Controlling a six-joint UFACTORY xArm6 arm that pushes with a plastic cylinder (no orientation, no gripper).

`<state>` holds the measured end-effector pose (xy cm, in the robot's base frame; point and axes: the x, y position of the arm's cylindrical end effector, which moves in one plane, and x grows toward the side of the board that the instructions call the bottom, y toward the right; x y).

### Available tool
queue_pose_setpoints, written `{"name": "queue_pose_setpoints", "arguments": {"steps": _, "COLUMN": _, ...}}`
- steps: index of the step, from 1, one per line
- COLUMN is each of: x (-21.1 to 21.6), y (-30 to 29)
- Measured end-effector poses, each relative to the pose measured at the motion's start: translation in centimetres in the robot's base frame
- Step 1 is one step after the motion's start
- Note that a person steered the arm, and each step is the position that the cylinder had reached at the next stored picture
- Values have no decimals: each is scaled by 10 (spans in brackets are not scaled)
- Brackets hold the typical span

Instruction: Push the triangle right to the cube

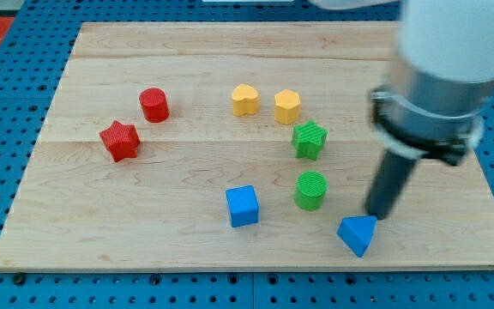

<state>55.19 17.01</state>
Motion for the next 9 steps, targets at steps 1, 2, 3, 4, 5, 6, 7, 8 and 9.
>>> {"name": "queue_pose_setpoints", "arguments": {"steps": 1, "x": 26, "y": 37}}
{"name": "queue_pose_setpoints", "arguments": {"steps": 2, "x": 43, "y": 6}}
{"name": "queue_pose_setpoints", "arguments": {"steps": 3, "x": 37, "y": -38}}
{"name": "queue_pose_setpoints", "arguments": {"steps": 4, "x": 34, "y": -81}}
{"name": "queue_pose_setpoints", "arguments": {"steps": 5, "x": 53, "y": -73}}
{"name": "queue_pose_setpoints", "arguments": {"steps": 6, "x": 57, "y": -91}}
{"name": "queue_pose_setpoints", "arguments": {"steps": 7, "x": 43, "y": -108}}
{"name": "queue_pose_setpoints", "arguments": {"steps": 8, "x": 19, "y": -112}}
{"name": "queue_pose_setpoints", "arguments": {"steps": 9, "x": -3, "y": -109}}
